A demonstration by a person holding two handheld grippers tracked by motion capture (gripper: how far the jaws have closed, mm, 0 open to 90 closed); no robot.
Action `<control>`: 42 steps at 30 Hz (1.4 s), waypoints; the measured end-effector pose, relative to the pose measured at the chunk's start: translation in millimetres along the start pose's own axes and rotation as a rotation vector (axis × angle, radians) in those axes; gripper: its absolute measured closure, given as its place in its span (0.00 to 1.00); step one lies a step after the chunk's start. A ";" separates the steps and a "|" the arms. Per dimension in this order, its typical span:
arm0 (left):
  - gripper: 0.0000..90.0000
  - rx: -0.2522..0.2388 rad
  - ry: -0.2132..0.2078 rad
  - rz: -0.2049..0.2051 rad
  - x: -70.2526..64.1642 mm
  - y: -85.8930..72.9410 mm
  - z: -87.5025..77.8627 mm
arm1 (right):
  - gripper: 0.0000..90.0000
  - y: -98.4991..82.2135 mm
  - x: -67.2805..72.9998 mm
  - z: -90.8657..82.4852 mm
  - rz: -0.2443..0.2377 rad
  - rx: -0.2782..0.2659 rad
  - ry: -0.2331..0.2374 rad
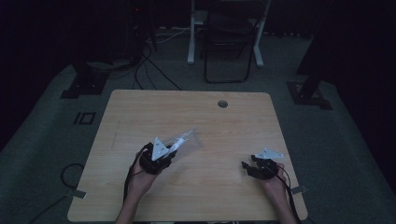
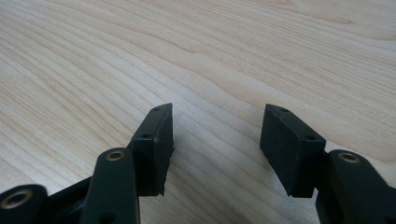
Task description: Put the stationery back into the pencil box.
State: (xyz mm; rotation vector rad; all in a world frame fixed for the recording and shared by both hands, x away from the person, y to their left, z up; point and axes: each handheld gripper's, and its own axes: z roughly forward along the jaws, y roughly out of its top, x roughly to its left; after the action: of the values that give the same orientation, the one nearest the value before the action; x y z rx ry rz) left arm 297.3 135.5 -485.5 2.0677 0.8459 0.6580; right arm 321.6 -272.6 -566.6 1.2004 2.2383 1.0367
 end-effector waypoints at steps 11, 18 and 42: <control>0.79 -0.001 -0.002 0.006 3.8 0.2 8.5 | 0.49 0.0 0.0 0.0 0.000 0.000 0.001; 0.79 -0.003 -0.003 0.009 5.8 2.1 12.9 | 0.49 0.0 0.1 0.0 0.000 0.001 0.001; 0.79 0.020 0.014 0.015 11.9 2.0 29.9 | 0.49 0.0 0.0 0.0 0.000 0.000 0.002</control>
State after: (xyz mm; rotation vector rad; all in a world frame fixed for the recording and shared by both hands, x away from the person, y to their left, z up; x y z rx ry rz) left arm 326.2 129.4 -498.5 2.0912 0.8488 0.6757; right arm 321.6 -272.5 -566.7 1.2001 2.2401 1.0378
